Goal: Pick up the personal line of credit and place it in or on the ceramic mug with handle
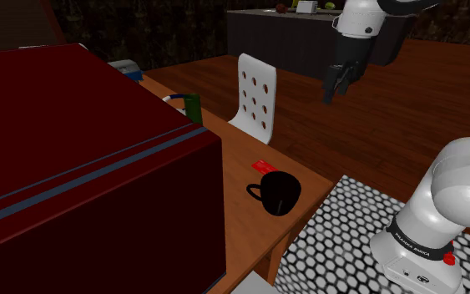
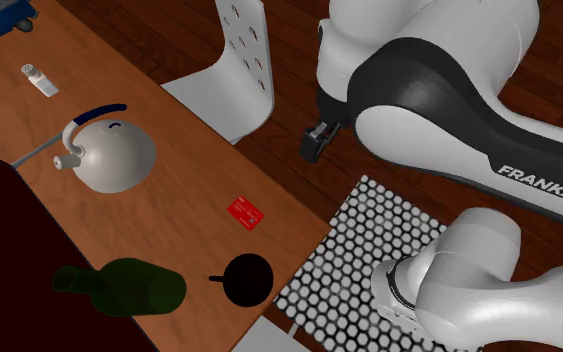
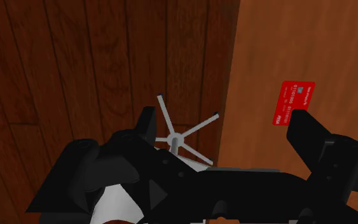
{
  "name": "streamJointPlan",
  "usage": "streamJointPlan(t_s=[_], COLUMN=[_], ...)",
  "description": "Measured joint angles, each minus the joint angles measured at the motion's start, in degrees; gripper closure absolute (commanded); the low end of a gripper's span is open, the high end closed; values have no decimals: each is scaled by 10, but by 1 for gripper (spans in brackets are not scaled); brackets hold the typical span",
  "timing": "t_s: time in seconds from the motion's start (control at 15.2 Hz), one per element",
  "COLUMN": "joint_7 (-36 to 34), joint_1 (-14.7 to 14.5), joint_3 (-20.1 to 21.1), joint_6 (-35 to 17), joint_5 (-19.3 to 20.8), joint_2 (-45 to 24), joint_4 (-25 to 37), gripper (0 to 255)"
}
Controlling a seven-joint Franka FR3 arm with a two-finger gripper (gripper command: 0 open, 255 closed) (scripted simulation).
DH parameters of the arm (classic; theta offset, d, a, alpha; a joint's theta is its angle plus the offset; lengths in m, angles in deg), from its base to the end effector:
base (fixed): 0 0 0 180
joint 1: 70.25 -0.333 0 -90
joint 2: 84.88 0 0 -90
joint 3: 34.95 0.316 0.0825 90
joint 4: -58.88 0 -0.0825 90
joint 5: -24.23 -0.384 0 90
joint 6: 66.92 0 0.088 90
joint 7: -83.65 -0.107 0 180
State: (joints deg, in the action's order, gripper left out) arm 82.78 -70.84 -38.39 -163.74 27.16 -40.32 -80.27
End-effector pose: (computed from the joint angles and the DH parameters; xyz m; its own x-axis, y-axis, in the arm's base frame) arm 0.3181 -0.0250 0.5635 0.9983 -0.0432 0.0382 -0.0435 -0.9990 0.0083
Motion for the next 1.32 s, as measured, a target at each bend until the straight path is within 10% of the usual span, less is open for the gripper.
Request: streamJointPlan(t_s=[0.53, 1.06, 1.32], joint_7=[-57, -154, -226], joint_1=[-21, -37, 9], joint_3=[50, 145, 228], joint_6=[-178, -483, -654], joint_5=[-23, -36, -8], joint_2=[46, -21, -115], joint_4=[-139, -263, -277], gripper=[0, 0, 0])
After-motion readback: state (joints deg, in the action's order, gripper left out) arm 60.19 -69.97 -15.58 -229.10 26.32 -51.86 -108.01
